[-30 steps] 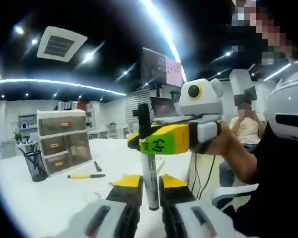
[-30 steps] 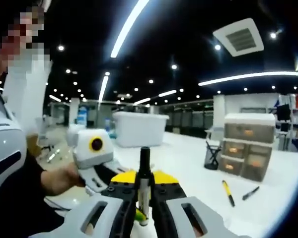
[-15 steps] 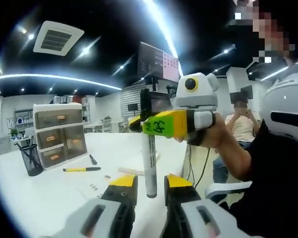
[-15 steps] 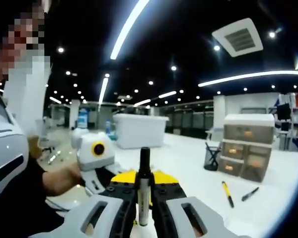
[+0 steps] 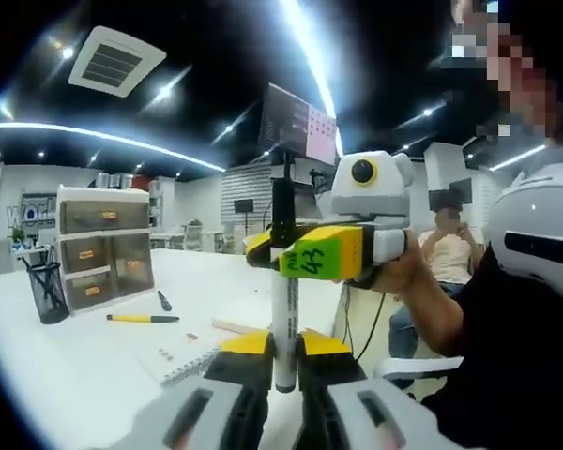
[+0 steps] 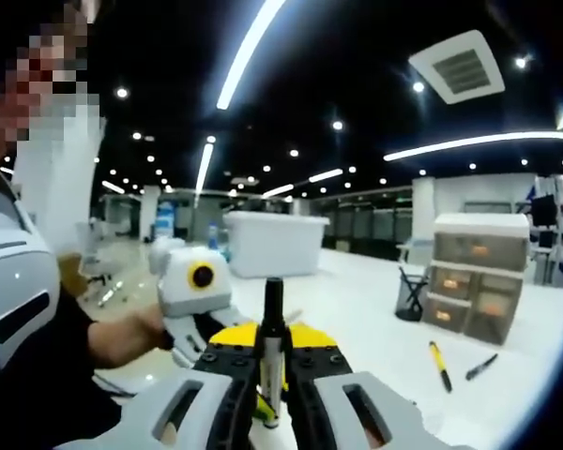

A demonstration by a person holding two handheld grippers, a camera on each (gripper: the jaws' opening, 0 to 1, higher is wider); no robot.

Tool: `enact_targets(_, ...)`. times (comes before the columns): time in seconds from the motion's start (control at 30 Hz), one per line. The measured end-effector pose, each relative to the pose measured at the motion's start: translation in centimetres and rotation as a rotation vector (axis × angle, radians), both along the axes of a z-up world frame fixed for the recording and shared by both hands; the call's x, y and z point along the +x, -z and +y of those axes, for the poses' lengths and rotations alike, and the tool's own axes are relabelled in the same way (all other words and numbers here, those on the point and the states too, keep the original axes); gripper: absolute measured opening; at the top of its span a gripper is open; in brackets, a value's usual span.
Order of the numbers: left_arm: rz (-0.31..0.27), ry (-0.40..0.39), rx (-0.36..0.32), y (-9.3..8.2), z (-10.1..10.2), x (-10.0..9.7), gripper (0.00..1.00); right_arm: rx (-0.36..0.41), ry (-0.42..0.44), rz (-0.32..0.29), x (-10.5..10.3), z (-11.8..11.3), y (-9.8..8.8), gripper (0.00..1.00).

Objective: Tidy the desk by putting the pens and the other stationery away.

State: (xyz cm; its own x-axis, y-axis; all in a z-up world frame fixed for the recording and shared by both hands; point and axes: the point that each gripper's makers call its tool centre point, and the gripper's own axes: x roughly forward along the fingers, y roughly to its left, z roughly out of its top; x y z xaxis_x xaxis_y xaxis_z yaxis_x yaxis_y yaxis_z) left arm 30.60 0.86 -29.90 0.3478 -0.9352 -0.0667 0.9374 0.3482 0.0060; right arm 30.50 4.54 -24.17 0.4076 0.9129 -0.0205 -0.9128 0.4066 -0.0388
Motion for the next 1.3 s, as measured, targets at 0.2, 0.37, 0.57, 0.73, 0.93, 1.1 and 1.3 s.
enact_targets(0.2, 0.015, 0.002, -0.008, 0.0, 0.1, -0.1, 0.11, 0.011, -0.002, -0.002, 0.0, 0.1, -0.1, 0.08)
enact_targets(0.37, 0.033, -0.011, -0.062, -1.0, 1.0, 0.5, 0.10, 0.033, 0.019, -0.036, 0.3, -0.1, -0.4, 0.18)
enact_targets(0.57, 0.033, -0.056, -0.060, -1.5, 2.4, 1.6, 0.10, 0.055, 0.063, -0.050, 0.9, -0.9, -0.3, 0.38)
enact_targets(0.73, 0.020, -0.113, -0.043, -2.4, 4.1, 3.4, 0.10, 0.086, 0.075, -0.028, 0.9, -1.9, -0.1, 0.41)
enact_targets(0.93, 0.003, -0.199, -0.031, -4.0, 6.8, 7.1, 0.10, 0.104, 0.086, 0.008, 0.7, -2.9, 0.9, 0.41)
enact_targets(1.1, -0.001, -0.260, -0.013, -4.8, 8.3, 10.3, 0.10, 0.110, 0.097, 0.039, 0.5, -3.8, 2.0, 0.41)
enact_targets(1.3, 0.000, -0.303, 0.002, -5.2, 8.9, 13.3, 0.10, 0.134, 0.118, 0.069, 0.3, -5.0, 2.7, 0.41)
